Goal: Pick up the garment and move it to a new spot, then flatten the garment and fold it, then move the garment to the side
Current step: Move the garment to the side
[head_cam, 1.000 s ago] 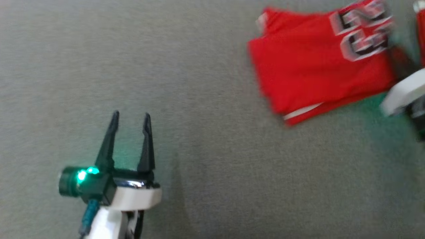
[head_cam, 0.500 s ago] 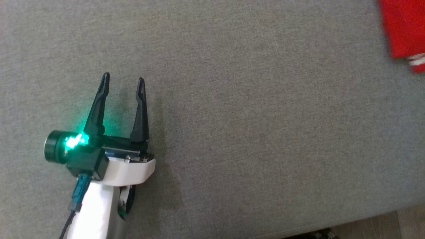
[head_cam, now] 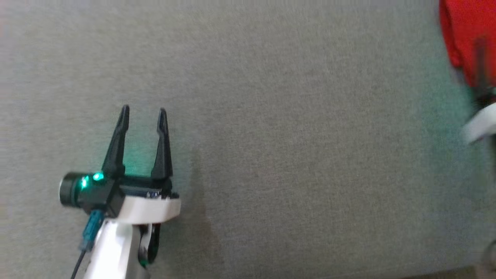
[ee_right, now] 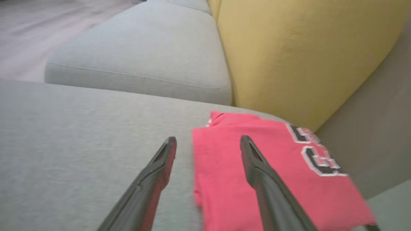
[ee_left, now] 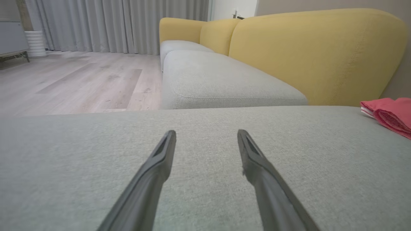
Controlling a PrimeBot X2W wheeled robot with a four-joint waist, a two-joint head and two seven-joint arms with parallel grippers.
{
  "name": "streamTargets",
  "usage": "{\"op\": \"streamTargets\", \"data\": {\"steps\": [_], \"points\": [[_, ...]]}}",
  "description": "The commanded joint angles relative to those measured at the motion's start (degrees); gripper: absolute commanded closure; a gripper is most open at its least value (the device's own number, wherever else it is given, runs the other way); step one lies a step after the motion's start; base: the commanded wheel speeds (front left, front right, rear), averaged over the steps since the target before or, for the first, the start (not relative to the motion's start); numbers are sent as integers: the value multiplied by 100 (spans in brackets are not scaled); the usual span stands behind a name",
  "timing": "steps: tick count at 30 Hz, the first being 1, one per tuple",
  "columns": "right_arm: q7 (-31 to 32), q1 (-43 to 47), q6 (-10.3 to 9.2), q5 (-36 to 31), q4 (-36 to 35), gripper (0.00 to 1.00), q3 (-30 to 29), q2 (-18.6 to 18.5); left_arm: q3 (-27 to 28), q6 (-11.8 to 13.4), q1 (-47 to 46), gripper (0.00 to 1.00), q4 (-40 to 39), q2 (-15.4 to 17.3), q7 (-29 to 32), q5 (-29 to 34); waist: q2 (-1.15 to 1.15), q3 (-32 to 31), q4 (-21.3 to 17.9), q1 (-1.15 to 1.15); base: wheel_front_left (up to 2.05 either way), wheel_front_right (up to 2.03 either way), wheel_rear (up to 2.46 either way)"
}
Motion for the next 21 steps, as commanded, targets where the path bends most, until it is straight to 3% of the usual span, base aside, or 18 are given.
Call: {"op": "streamTargets", "data": {"steps": [1,9,12,21], "points": [[-192,150,-4,93,-47,0,184,80,173,-15,94,0,-143,3,-23,-86,0,-395,236,1,0,0,0],[-2160,877,-4,557,1309,0,1383,1035,145,22,694,0,-51,1,-23,-397,0,-1322,601,1,0,0,0],[-2431,1004,-4,465,1610,0,1701,1180,183,82,936,0,-64,0,-23,-399,0,-1602,687,1,0,0,0],[-2449,1856,-4,-142,608,0,1360,1527,314,150,1538,0,-292,0,-23,-223,0,-2334,835,1,0,0,0]]}}
